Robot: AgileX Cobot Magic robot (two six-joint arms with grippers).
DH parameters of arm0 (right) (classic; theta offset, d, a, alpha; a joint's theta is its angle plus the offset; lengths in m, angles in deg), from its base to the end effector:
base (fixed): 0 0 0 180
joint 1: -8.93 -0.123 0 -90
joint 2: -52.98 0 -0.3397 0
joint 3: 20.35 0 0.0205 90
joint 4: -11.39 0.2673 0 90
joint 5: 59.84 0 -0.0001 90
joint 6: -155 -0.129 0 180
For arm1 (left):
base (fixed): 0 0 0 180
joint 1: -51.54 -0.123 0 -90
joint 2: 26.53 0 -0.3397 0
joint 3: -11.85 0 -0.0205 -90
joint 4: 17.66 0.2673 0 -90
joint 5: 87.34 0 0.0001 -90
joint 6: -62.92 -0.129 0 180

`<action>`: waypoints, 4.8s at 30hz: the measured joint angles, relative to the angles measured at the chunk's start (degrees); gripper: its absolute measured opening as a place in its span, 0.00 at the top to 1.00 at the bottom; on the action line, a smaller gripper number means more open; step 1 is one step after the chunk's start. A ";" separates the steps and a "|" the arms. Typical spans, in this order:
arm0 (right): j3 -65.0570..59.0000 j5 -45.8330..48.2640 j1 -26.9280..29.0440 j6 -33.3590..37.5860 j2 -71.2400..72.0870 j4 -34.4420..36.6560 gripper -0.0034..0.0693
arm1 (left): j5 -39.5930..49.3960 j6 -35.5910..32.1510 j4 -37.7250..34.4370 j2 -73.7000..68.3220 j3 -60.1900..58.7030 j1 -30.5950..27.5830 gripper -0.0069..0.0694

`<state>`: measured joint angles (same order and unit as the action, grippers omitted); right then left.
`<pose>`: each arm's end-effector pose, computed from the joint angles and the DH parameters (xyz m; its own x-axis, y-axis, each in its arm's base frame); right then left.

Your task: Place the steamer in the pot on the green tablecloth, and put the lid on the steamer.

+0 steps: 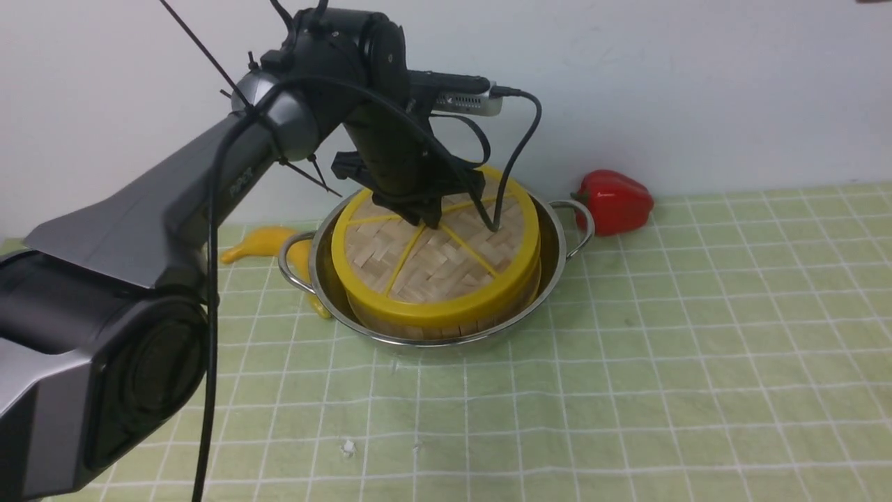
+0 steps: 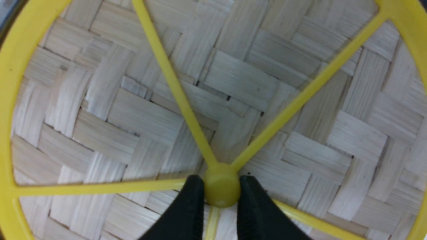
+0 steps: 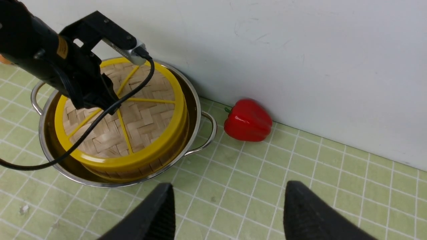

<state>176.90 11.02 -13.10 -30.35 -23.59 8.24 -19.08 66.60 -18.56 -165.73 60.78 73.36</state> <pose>0.2240 0.0834 0.5243 -0.6215 -0.1704 -0.7647 -0.2919 0.9562 0.0241 0.5300 -0.2142 0.2441 -0.8882 0.2802 -0.3642 0.3152 0.9482 -0.0392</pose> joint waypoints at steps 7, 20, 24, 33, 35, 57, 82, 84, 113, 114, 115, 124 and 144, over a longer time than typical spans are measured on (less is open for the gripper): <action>0.00 0.00 0.00 0.00 0.00 -0.11 0.35 | 0.78 0.00 0.00 -1.12 1.45 0.00 0.75; 0.00 0.00 0.00 0.00 0.00 -0.18 0.35 | -0.67 0.00 -0.63 -2.29 1.96 0.00 0.75; 0.00 0.00 0.00 0.00 0.00 -0.18 0.35 | -0.42 -0.38 -1.45 -2.29 1.96 -0.05 0.73; 0.00 0.00 0.00 0.05 0.00 -0.18 0.35 | 1.97 -2.17 -1.89 -0.96 7.58 0.00 0.32; 0.00 0.00 0.00 0.05 0.00 -0.65 0.35 | 2.03 -2.38 -1.76 1.92 8.40 0.00 0.26; -37.11 -15.13 0.00 -4.29 37.40 -7.22 0.91 | 1.81 -10.08 -5.87 52.49 -7.44 0.00 0.94; -67.81 -26.15 0.00 -6.37 57.46 8.73 0.90 | -17.58 -10.84 -15.40 92.94 -83.23 0.00 0.93; -67.81 -26.15 0.00 -6.37 57.46 8.85 0.89 | -17.58 -10.84 -15.40 92.94 -83.23 0.00 0.93; -67.81 -26.33 0.00 -6.38 57.61 9.00 0.68 | -62.60 -27.87 -9.41 128.37 -126.06 -27.78 0.88; -67.81 -26.33 0.00 -6.38 57.61 9.00 0.68 | -62.86 -28.22 -9.08 129.57 -127.13 -27.84 0.88; -67.81 -26.33 0.00 -6.38 57.61 9.00 0.67 | -63.15 -28.38 -8.96 130.62 -127.67 -27.84 0.88; -67.81 -26.33 0.00 -6.38 57.61 9.00 0.63 | -64.46 -28.67 -8.72 132.69 -127.90 -27.84 0.86; -68.37 -28.33 9.08 -1.66 59.63 5.06 0.62 | -64.64 -28.68 -8.72 132.69 -127.90 -27.84 0.84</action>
<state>108.53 -17.32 -4.02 -32.00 36.04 13.30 -83.72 37.92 -27.28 -33.04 -67.12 45.53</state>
